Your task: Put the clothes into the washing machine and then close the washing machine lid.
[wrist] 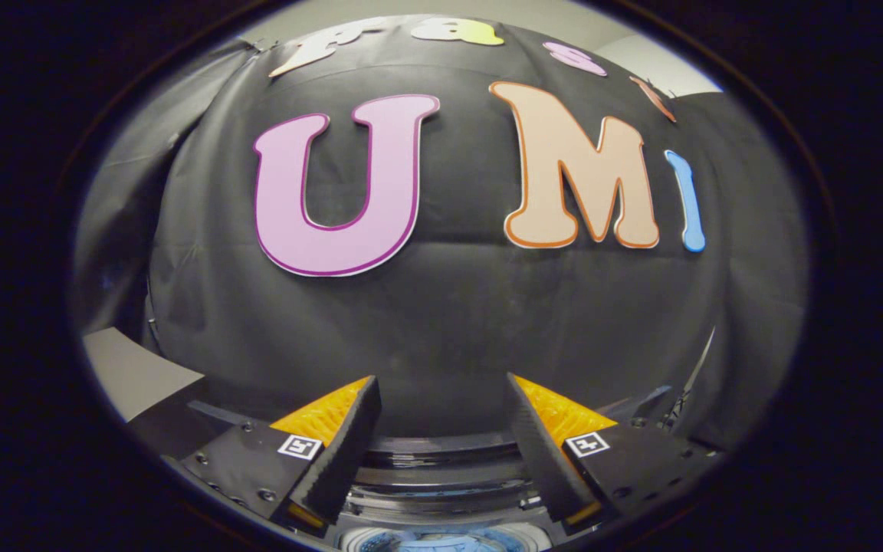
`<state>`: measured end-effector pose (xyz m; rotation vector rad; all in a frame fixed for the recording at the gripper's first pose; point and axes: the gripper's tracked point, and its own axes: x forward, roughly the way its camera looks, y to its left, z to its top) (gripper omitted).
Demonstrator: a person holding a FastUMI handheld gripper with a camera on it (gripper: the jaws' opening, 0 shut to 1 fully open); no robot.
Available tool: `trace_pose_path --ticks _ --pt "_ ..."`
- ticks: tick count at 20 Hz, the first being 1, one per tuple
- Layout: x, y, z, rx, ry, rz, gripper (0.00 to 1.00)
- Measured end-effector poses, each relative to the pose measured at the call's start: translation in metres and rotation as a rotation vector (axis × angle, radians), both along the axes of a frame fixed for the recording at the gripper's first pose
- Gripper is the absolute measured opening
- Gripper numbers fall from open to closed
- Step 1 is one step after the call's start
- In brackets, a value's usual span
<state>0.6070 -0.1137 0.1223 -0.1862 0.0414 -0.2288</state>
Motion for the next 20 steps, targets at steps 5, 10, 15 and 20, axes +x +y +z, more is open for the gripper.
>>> trace_pose_path --ticks 5,10,15,20 --pt "-0.005 0.002 0.007 -0.006 -0.092 0.023 0.99" --pt "-0.008 0.003 0.011 -0.007 -0.090 0.024 0.99" --pt "-0.005 0.002 0.011 0.009 -0.070 0.054 0.99" --pt "-0.011 0.005 0.010 0.010 -0.032 0.058 0.99"
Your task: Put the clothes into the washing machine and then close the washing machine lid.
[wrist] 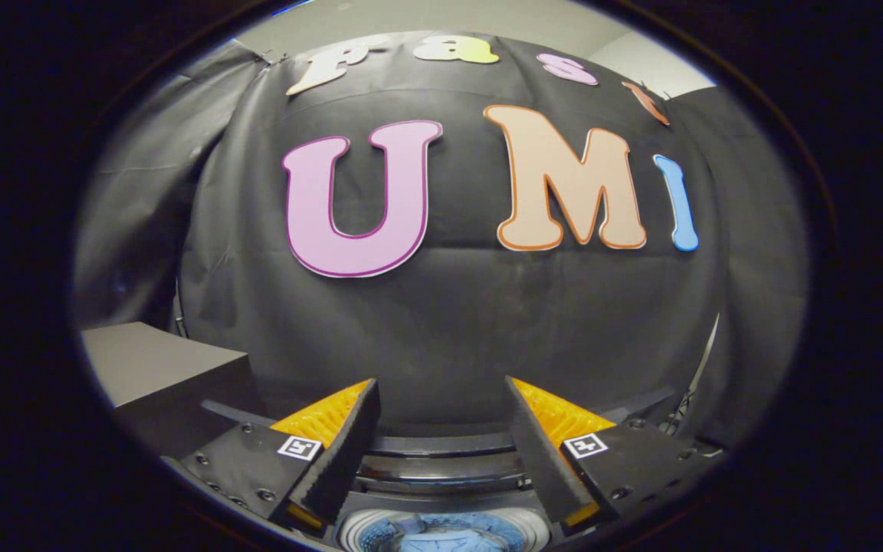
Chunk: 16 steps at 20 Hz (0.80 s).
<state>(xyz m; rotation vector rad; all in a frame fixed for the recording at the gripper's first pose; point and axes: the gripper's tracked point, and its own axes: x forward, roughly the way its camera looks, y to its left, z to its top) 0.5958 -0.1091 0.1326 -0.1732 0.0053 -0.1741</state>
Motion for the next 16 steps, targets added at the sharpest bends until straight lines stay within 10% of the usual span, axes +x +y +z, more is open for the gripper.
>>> trace_pose_path --ticks 16 --pt "-0.037 0.002 -0.021 0.005 0.003 0.005 0.99"
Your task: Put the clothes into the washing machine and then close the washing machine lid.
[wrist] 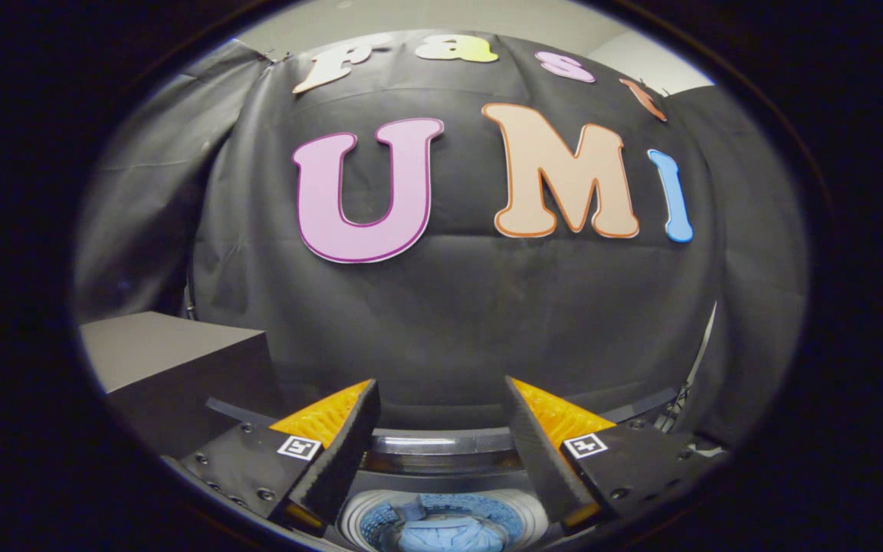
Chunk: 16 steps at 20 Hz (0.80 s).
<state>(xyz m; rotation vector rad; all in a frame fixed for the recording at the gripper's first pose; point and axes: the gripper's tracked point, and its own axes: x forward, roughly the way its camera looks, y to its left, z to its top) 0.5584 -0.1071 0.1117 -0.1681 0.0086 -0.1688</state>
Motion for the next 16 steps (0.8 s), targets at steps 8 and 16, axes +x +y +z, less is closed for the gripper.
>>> trace_pose_path --ticks 8,16 --pt "-0.023 0.004 -0.012 -0.087 -0.017 -0.041 0.99" --pt "-0.070 0.000 -0.012 -0.072 -0.039 -0.069 0.99"
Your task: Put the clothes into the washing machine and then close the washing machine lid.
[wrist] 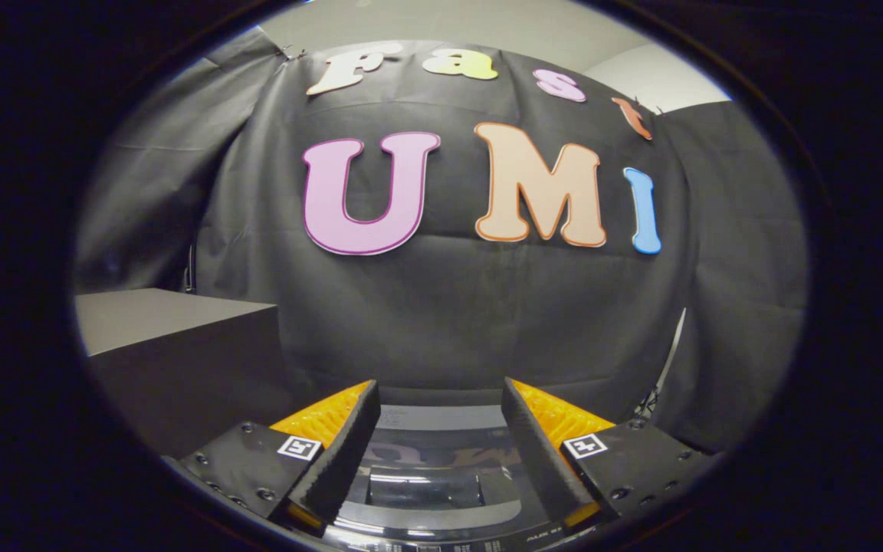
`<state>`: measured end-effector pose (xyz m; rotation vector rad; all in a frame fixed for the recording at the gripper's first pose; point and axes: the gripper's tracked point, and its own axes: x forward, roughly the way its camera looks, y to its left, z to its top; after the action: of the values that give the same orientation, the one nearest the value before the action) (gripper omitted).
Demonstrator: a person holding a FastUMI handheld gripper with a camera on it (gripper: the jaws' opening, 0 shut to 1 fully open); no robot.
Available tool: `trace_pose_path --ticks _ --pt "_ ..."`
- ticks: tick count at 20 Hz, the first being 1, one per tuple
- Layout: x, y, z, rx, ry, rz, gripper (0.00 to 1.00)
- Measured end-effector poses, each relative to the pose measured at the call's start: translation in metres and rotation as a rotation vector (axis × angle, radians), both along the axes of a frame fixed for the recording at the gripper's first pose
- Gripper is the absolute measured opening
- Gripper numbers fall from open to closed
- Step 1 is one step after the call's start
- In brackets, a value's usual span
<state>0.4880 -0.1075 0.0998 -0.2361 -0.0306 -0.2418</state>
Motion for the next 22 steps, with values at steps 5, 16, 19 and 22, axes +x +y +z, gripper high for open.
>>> trace_pose_path --ticks 5,16,19,22 --pt "-0.036 -0.001 0.000 0.032 -0.002 -0.021 0.98" --pt "-0.144 0.005 0.004 0.089 -0.014 0.026 0.99" --pt "-0.172 0.009 0.001 0.111 -0.035 0.050 0.98" --pt "-0.196 0.012 -0.007 0.075 -0.039 0.074 0.97"
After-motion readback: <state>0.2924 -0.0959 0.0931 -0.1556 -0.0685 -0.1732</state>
